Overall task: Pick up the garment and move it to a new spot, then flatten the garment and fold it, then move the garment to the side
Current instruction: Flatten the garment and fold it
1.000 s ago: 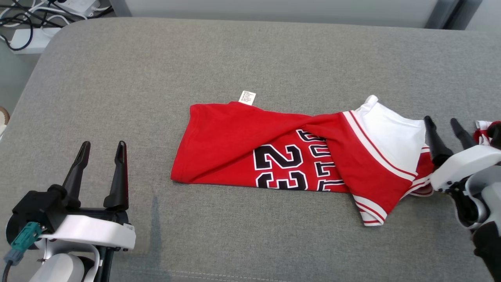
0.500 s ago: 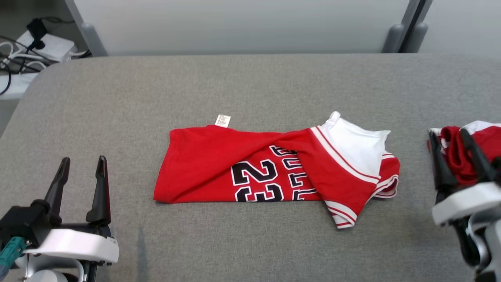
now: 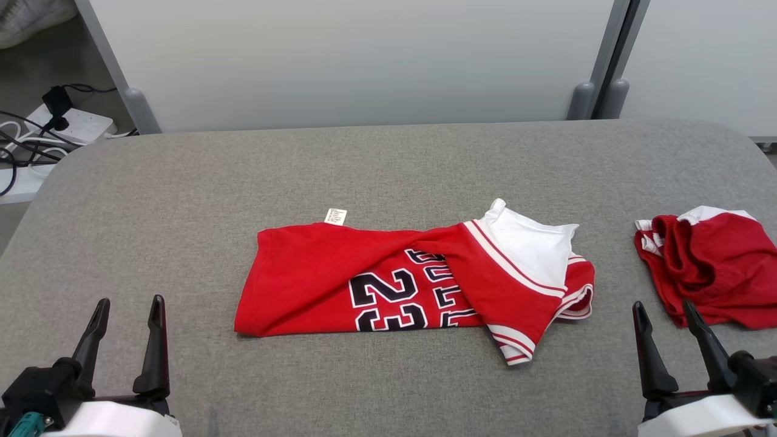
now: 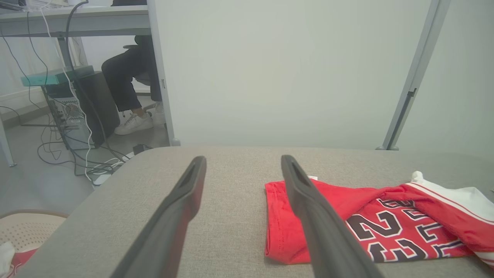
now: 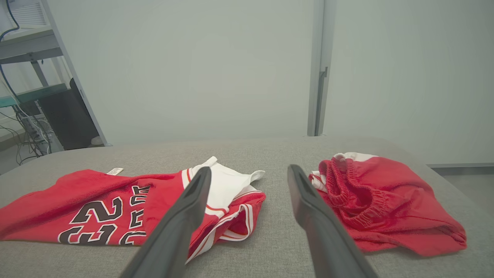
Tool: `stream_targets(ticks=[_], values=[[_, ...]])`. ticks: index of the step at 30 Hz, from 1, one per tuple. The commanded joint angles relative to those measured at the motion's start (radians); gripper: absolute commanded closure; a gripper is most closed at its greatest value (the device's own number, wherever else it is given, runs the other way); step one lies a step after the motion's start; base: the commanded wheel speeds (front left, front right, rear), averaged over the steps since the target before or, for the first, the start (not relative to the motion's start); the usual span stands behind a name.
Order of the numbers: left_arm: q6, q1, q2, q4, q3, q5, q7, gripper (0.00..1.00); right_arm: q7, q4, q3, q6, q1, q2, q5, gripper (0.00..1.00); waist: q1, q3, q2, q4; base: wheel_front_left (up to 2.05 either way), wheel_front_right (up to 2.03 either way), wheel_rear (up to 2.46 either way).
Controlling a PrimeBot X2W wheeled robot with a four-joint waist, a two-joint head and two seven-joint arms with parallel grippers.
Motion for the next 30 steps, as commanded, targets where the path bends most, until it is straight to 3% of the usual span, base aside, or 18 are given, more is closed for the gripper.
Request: stream_targets(ticks=[1,12,26,30], values=[[-0.004,-0.029,0.026,-0.016,0.048,-0.009,-0.011,0.00,0.009,-0.056,0.009,0.004,0.007,-0.005,-0.016,0.00,0.0000,-0.003,0.0000,-0.003,0.00,0.00,0.00],[-0.009,-0.021,0.011,-0.007,0.063,-0.011,-0.016,0.00,0.061,-0.163,0.019,0.004,0.065,0.015,-0.039,0.00,0.0000,0.009,0.0000,-0.026,0.00,0.00,0.00],[-0.030,-0.112,0.012,0.013,0.039,-0.002,0.009,0.00,0.080,-0.167,0.034,0.004,0.012,0.012,-0.025,0.00,0.0000,0.073,0.0000,-0.057,0.00,0.00,0.00],[-0.053,-0.163,0.019,0.027,0.025,-0.009,0.042,0.00,0.092,-0.161,0.047,0.004,-0.044,0.003,-0.011,0.00,0.0000,0.117,0.0000,-0.079,0.00,0.00,0.00]])
